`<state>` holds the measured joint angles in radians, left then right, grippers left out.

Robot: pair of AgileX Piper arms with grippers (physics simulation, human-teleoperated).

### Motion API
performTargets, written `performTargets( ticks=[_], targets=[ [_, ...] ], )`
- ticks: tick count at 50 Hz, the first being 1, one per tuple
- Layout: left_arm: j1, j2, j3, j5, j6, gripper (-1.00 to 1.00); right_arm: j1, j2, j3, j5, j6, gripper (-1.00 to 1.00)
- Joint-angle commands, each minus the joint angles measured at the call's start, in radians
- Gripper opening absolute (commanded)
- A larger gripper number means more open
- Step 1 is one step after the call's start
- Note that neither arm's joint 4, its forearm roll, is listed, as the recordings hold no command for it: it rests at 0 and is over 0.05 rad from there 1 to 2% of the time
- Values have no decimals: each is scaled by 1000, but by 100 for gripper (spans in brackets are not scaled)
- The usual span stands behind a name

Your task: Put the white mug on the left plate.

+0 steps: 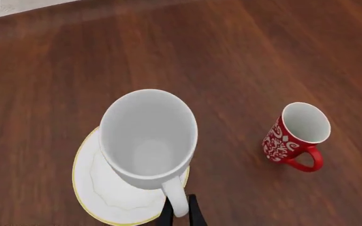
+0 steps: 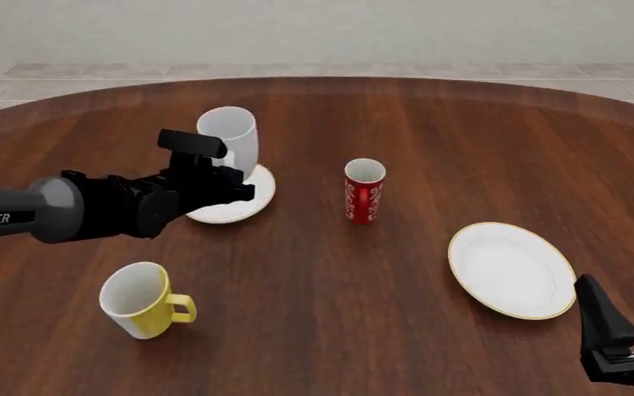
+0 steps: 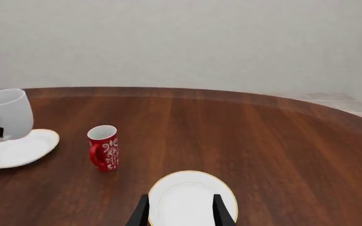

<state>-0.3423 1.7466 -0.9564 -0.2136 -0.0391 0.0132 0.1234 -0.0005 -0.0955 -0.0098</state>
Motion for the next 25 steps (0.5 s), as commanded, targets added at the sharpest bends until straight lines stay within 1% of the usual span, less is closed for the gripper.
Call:
performTargets(
  ticks=[1, 25],
  targets=[
    [10, 27, -8, -11, -2, -100, 0, -2, 0, 1, 1, 100],
    [6, 37, -12, -13, -20, -100, 0, -8, 0, 5, 1, 100]
  ],
)
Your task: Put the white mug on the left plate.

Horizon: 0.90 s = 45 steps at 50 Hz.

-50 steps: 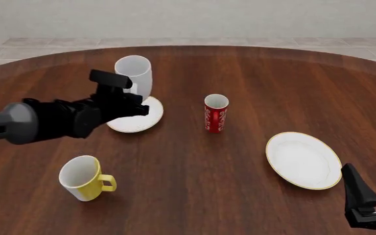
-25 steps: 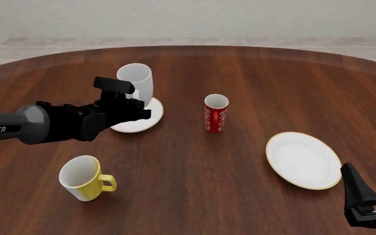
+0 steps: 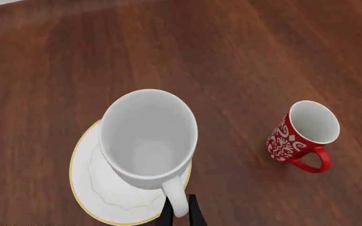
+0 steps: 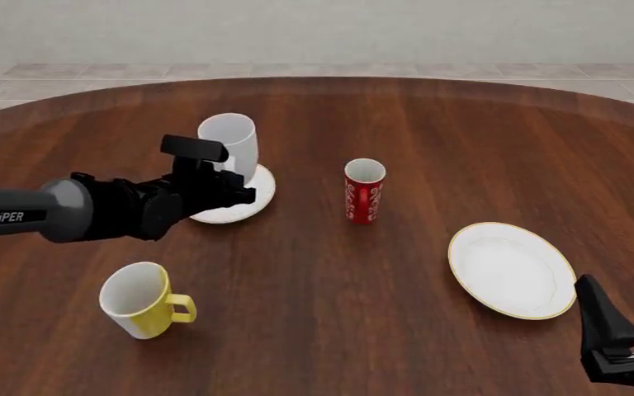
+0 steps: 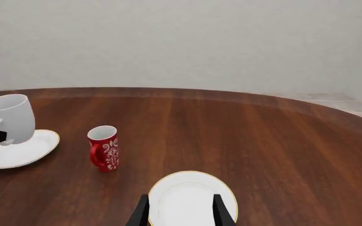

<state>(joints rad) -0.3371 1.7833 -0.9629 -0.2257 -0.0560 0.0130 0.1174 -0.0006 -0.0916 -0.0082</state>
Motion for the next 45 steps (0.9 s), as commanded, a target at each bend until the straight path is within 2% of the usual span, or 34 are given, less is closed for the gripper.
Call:
performTargets(
  ticks=[1, 28, 45],
  targets=[
    [2, 2, -5, -2, -4, -100, 0, -3, 0, 2, 0, 100],
    [41, 25, -1, -19, -7, -100, 2, 24, 0, -21, -4, 100],
    [33, 56, 3, -38, -23, -100, 1, 23, 0, -21, -3, 100]
  ],
)
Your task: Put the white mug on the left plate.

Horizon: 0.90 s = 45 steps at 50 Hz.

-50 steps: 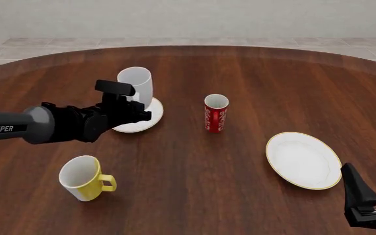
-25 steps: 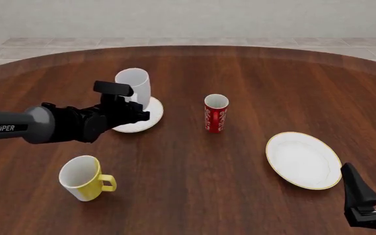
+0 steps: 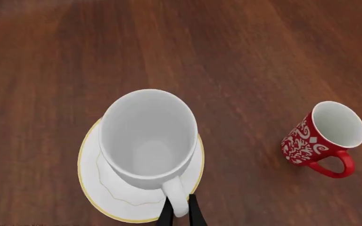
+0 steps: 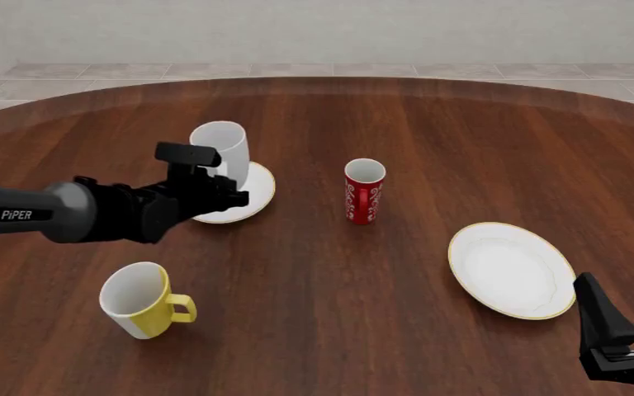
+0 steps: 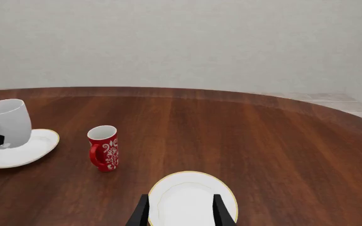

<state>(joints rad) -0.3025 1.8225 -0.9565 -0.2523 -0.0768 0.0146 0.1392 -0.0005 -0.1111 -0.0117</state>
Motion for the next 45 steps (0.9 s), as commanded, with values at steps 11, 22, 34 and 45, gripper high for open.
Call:
performTargets(
  ticks=[11, 22, 34, 45],
  targets=[
    [-6, 38, 1, -24, -5, -100, -1, -1, 0, -1, 2, 100],
    [-7, 48, 10, -38, -17, -100, -1, -9, 0, 6, 2, 100],
    [-3, 55, 14, -45, -20, -100, -1, -16, 0, 13, 0, 100],
    [1, 62, 13, -50, -24, -100, 0, -5, 0, 5, -1, 100]
  ],
)
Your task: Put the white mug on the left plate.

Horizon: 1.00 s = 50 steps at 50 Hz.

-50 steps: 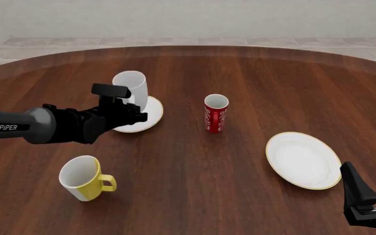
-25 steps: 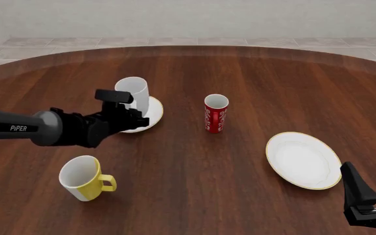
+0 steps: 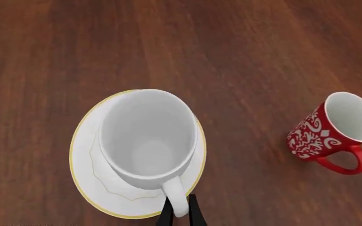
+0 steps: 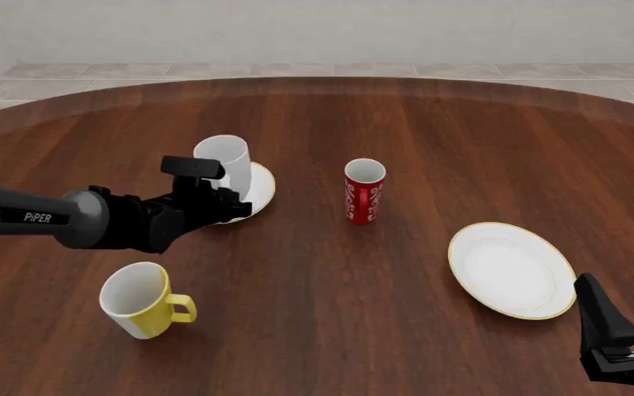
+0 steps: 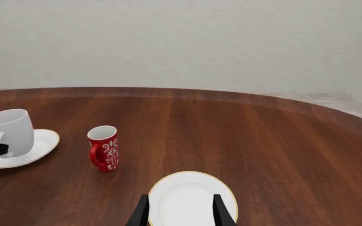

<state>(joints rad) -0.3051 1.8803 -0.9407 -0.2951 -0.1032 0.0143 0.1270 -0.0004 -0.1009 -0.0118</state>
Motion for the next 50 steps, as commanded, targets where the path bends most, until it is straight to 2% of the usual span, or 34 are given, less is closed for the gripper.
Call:
performTargets(
  ticks=[1, 50],
  targets=[
    [4, 6, -3, -6, 0, -100, 1, 8, 0, -6, -1, 100],
    [13, 46, -2, -34, -13, -100, 2, 6, 0, -3, -4, 100]
  ],
)
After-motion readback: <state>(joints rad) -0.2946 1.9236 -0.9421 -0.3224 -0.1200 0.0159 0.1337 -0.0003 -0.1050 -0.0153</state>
